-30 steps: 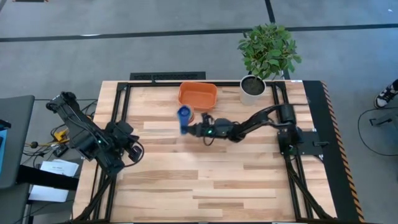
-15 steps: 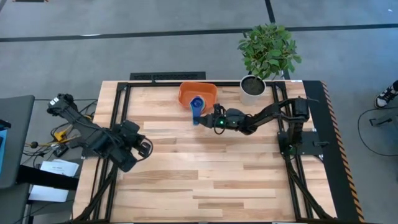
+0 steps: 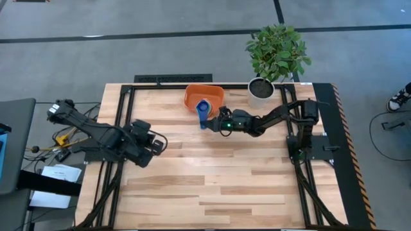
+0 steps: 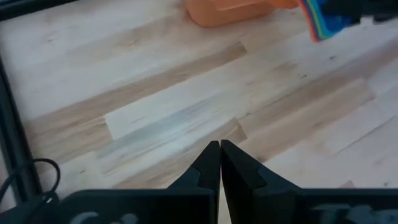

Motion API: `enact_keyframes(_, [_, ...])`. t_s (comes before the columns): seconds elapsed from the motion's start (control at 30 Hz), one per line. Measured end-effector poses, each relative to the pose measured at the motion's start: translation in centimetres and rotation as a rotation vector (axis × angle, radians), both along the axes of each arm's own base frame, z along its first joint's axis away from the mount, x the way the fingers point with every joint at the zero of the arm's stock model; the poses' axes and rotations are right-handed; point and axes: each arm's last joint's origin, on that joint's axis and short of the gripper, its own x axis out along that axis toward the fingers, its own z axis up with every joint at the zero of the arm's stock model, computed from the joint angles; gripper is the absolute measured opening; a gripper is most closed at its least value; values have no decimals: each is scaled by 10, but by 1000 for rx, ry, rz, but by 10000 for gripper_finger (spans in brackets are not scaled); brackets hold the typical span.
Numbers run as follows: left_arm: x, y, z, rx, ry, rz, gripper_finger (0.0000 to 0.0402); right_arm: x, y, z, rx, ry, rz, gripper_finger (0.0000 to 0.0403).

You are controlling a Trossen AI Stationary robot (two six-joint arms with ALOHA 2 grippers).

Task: Nest measuring cups in basket
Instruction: Put the nested measuring cups into the orange bin

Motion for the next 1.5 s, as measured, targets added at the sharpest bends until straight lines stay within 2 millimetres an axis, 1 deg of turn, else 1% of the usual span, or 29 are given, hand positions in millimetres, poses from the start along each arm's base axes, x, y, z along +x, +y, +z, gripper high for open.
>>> enact_keyframes(0.13, [3, 2, -2, 10, 66, -54, 0, 0, 2, 0, -2, 4, -22, 98])
enact_keyframes(0.23, [4, 11, -1, 51, 110, -73, 0, 0, 0, 0, 16, 0, -57, 98])
enact_keyframes(0.47, [1, 45, 6, 133, 237, -160, 0, -3, -13, 0, 61, -8, -170, 98])
enact_keyframes(0.6, [0, 68, 13, 164, 272, -245, 0, -2, -12, 1, 79, -30, -217, 98])
enact_keyframes(0.7, [1, 83, 17, 186, 283, -321, 0, 2, -1, 3, 79, -36, -239, 98])
enact_keyframes(0.77, [2, 94, 19, 204, 293, -358, 0, 7, 10, 6, 82, -43, -247, 98])
enact_keyframes(0.97, [6, 120, 20, 215, 299, -460, 0, 19, 49, 10, 74, 9, -277, 98])
enact_keyframes(1.1, [8, 134, 19, 239, 261, -530, 0, 19, 73, 9, 92, 20, -321, 98])
enact_keyframes(1.27, [8, 150, -9, 195, 153, -631, 0, 16, 95, 7, 117, 19, -375, 98])
enact_keyframes(1.37, [6, 157, -33, 139, 118, -681, 0, 14, 107, 7, 128, 9, -386, 98])
enact_keyframes(1.5, [4, 164, -52, 145, 78, -729, 0, 10, 123, 4, 162, 22, -414, 98])
